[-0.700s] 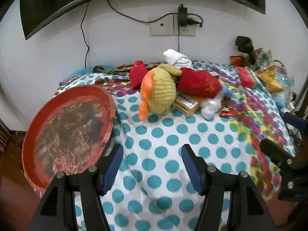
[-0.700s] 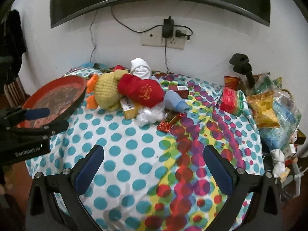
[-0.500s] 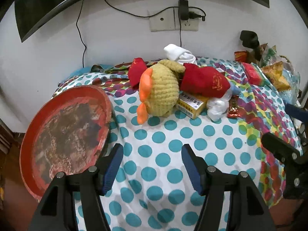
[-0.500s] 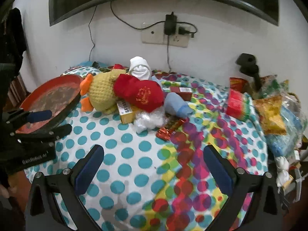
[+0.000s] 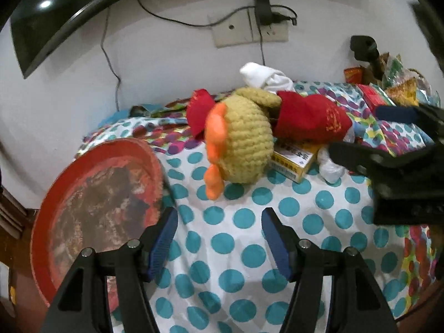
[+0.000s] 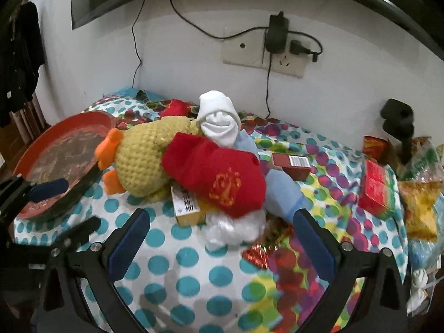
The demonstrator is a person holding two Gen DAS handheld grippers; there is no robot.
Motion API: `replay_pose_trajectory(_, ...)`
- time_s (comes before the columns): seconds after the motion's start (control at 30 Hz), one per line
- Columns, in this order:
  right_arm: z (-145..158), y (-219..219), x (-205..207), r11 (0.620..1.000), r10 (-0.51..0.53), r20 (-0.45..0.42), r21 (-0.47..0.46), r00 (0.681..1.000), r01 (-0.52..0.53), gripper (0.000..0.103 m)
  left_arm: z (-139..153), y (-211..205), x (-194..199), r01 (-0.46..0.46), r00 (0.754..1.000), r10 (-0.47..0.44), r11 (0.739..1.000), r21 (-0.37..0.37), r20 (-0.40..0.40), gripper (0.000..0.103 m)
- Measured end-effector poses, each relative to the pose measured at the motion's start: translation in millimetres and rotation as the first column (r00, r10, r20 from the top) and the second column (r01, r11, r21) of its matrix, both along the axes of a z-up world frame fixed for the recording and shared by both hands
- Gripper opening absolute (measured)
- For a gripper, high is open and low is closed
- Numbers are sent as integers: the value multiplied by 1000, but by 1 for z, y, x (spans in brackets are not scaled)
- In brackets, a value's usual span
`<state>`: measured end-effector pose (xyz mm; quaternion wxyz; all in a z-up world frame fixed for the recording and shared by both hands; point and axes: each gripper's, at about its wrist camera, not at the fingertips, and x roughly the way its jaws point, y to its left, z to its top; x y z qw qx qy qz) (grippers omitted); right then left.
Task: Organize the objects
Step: 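Grasp the yellow crocheted duck with the left tool while the right tool grasps the red sock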
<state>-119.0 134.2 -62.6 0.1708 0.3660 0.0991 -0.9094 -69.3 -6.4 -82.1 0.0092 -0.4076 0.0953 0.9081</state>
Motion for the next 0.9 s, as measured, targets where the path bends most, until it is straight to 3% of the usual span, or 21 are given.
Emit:
replay_pose_trajectory(0.13, -8, -5, -16, 999, -6, -14, 37, 1000, 7, 102, -10, -3, -7, 0, 999, -2, 999, 53, 32, 64)
replay_pose_trajectory(0.4, -19, -17, -40, 998, 2, -14, 60, 1000, -1, 101, -22, -8, -16, -15, 998, 10, 997, 81, 65, 64)
replay_pose_trajectory(0.43, -20, -19, -41, 998, 4, -20, 67, 1000, -2, 99, -22, -8, -17, -15, 998, 10, 996, 86, 61, 64)
replay_pose_trajectory(0.5, -22, -21, -44, 997, 9, -25, 79, 1000, -7, 76, -19, -10, -20, -22, 998, 18, 997, 77, 56, 65)
replay_pose_trajectory(0.6, -28, -20, -49, 998, 7, -4, 58, 1000, -7, 59, -15, -12, -23, -20, 998, 16, 997, 75, 54, 65)
replay_pose_trajectory(0.77, -26, -9, -48, 999, -2, 6, -34, 1000, 2, 48, -4, -9, -24, -12, 1000, 11, 999, 42, 27, 65)
replay_pose_trajectory(0.9, -25, 1, -41, 997, -7, 11, -83, 1000, 8, 45, 8, -6, -30, 5, 1000, -7, 997, 74, 22, 65)
